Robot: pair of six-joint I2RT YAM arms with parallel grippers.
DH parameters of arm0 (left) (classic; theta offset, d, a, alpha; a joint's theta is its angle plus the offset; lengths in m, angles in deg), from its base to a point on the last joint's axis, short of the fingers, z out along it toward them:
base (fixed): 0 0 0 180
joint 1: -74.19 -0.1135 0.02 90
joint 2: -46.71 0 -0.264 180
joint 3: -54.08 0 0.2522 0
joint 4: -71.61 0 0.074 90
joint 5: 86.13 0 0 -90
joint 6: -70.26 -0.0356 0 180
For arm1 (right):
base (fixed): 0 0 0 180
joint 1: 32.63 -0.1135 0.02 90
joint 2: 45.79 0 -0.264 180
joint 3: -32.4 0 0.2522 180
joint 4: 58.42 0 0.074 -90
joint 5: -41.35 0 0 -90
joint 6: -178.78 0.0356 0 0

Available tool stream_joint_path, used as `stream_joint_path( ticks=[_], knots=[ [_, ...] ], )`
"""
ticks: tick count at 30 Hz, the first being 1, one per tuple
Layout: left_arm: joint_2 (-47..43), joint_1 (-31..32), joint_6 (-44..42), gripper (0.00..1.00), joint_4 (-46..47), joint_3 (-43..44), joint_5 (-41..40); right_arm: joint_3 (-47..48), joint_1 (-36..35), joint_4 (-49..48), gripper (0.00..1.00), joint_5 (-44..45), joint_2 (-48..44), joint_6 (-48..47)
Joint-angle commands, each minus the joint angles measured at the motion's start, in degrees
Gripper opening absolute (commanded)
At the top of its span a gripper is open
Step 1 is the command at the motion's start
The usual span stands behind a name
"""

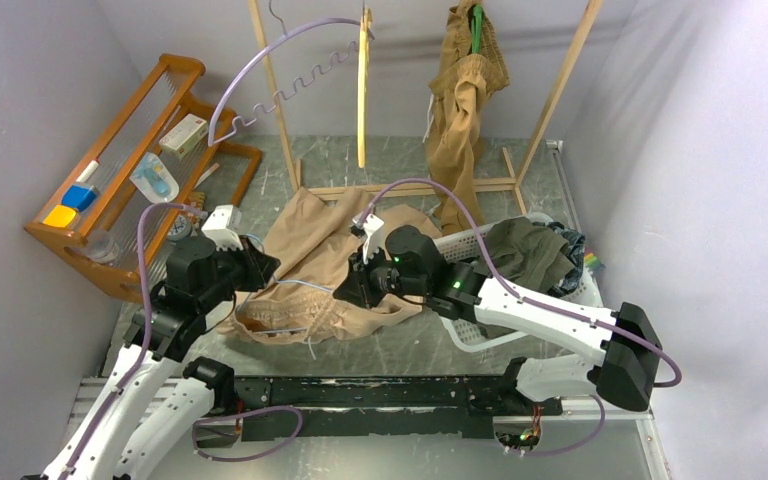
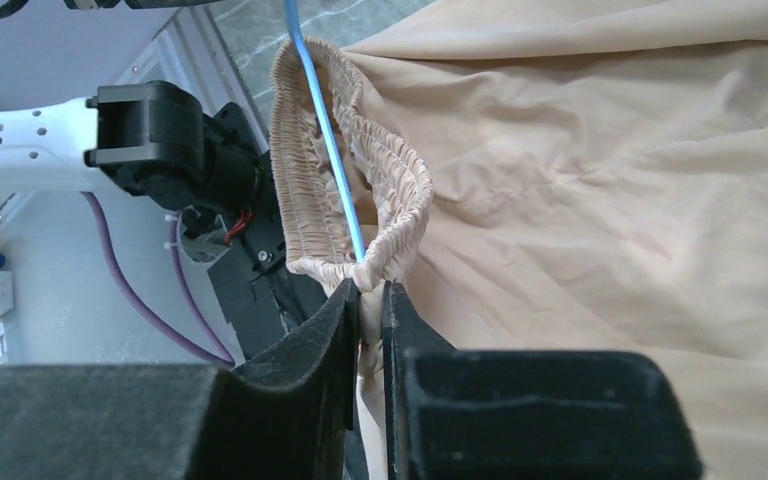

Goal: Remove the shorts from the hanger

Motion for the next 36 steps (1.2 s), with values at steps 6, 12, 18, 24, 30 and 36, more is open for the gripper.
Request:
stream_joint_path(
  ticks=[6, 12, 18, 24, 30, 36],
  knots=[
    [-0.32, 0.11, 1.45, 0.07, -3.58, 2.96, -6.35, -1.22, -0.16, 2.32, 0.07, 11.06, -3.35, 0.61],
    [-3.78, 0.06, 4.40, 0.07, -8.63, 4.30, -18.95, -2.85, -0.15, 9.87, 0.05, 25.45, -8.44, 1.50],
    [-6.38, 0.12, 6.54, 0.07, -10.63, 5.25, -23.44, -8.20, 0.07, 7.55, 0.01, 22.96, -12.70, 1.68],
    [-9.28, 0.12, 6.74, 0.07, -11.05, 7.43, -25.98, -8.40, 0.02, 11.09, 0.00, 24.19, -7.50, 2.67],
    [-9.67, 0.12, 6.53, 0.07, -13.46, 8.46, -25.32, -7.63, 0.06, 6.86, 0.00, 17.74, -5.98, 2.70],
    [-8.57, 0.13, 5.34, 0.07, -10.10, 6.82, -19.90, -9.99, 0.04, -2.37, 0.19, 8.01, -10.28, 1.78]
  ],
)
